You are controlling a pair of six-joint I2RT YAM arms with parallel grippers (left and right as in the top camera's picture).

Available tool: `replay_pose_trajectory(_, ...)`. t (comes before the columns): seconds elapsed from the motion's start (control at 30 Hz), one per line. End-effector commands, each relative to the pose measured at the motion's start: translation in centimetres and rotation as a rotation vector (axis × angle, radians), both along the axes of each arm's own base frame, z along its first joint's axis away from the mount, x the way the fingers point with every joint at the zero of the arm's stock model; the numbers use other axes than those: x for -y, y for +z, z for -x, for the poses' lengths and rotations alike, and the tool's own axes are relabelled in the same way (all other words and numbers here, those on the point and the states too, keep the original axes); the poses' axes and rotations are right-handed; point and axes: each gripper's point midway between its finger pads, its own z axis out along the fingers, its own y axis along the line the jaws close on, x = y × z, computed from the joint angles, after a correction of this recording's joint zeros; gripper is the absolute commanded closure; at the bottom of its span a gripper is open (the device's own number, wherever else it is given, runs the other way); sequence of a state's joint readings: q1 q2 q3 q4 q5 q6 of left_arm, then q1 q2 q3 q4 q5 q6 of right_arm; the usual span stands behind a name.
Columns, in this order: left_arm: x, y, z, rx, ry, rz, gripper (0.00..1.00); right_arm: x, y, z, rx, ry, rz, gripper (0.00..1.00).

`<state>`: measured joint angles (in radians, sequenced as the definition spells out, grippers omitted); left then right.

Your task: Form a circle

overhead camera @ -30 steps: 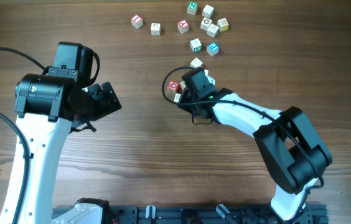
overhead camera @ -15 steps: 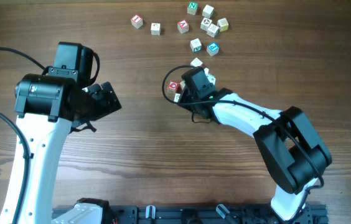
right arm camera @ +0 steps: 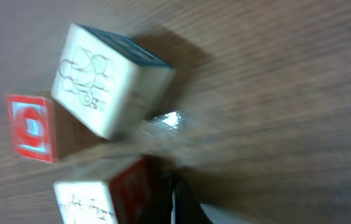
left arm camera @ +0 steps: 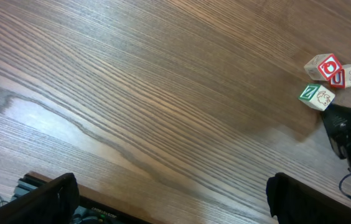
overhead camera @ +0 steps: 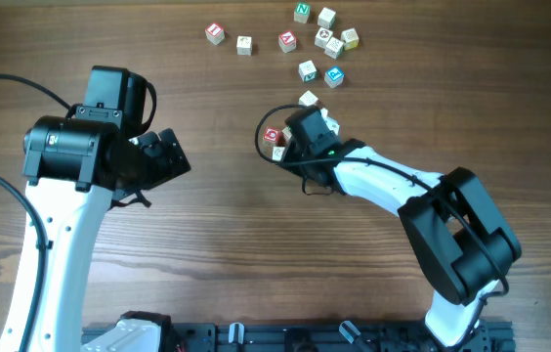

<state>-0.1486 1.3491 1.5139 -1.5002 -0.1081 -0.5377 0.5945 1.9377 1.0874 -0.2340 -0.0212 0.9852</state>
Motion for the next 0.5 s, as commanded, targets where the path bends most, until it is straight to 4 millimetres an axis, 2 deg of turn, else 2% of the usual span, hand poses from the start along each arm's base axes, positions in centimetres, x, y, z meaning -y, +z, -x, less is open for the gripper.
replay_pose_trajectory(0.0,-0.3,0.3,0.0,0.012,0.02,-0.011,0.0,1.0,-1.6,1.4,-0.08,-0.061,0.027,0.95)
replay_pose_trajectory(0.3,-0.3,0.3,0.0,0.012,0.02,-0.011,0.0,-1.4,-1.0,3.3,-0.175,0.017,-0.104,0.95)
replay_pose_trajectory(0.47,-0.3,0.3,0.0,0.012,0.02,-0.011,0.0,-2.0,-0.9,3.8,-0.19,0.037,-0.121,0.96)
